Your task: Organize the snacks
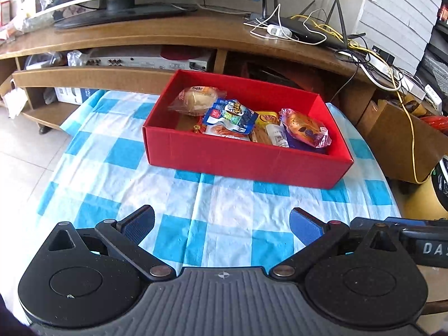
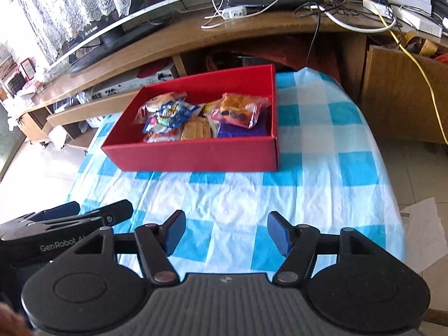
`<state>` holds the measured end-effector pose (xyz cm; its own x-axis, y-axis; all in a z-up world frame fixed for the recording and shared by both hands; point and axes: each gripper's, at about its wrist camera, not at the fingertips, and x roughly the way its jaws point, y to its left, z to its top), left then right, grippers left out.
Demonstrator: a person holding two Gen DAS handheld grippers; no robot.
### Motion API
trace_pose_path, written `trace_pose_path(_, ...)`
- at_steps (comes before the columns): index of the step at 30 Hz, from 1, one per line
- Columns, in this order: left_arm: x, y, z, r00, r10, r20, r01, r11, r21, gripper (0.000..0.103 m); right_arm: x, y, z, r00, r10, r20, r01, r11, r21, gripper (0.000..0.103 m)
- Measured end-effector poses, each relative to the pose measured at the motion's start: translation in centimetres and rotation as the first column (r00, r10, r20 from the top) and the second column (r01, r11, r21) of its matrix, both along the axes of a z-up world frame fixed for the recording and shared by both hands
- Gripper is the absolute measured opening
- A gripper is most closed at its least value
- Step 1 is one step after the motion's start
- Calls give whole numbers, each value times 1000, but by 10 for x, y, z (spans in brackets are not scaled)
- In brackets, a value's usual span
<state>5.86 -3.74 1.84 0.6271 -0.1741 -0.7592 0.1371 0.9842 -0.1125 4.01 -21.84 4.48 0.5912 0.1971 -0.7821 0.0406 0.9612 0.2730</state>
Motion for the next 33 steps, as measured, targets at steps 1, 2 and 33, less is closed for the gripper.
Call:
trace_pose_path(1, -1, -1, 0, 1000, -4, 1, 4, 1000, 4, 103, -1, 1, -1, 1000, 3, -2, -3, 1000, 0, 85)
trace_pose_path(2, -3, -1, 0, 1000, -8, 2, 8, 1000, 10, 103, -2, 2, -1, 1000, 5, -3, -5, 1000, 1, 85)
trace_pose_path(33, -12, -6, -4, 1000, -18, -8, 19, 997, 73, 103, -8, 7, -8, 999, 15, -35, -15, 1000, 2, 85)
